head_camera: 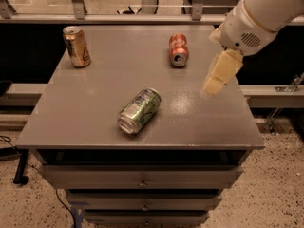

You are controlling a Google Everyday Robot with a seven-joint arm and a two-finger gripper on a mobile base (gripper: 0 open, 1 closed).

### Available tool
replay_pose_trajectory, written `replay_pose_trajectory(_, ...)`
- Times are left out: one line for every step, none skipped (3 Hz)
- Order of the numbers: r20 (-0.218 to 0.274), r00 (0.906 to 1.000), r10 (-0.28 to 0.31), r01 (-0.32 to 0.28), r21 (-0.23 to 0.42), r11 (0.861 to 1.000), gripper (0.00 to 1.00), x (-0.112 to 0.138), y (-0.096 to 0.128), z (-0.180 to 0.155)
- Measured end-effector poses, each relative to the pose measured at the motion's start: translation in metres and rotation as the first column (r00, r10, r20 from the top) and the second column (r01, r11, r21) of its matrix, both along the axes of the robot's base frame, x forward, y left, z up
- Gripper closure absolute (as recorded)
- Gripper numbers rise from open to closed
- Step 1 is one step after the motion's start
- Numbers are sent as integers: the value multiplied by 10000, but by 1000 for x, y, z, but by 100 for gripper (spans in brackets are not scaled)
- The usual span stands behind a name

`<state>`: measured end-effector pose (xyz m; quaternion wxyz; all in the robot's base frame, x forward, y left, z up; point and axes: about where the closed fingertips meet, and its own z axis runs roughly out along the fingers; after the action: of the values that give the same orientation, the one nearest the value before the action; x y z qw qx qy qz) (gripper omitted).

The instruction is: Pick orange can

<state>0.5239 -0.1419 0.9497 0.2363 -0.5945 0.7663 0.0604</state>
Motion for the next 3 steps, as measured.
replay_pose_trajectory(-139,9999,-22,42,1456,9893,0,40,53,-7)
replay_pose_trajectory(-188,9996,-207,251,2749,9611,0,73,112,-8)
replay_pose_trajectory(-121,9996,-250,277,4009,9157,0,93,165,5)
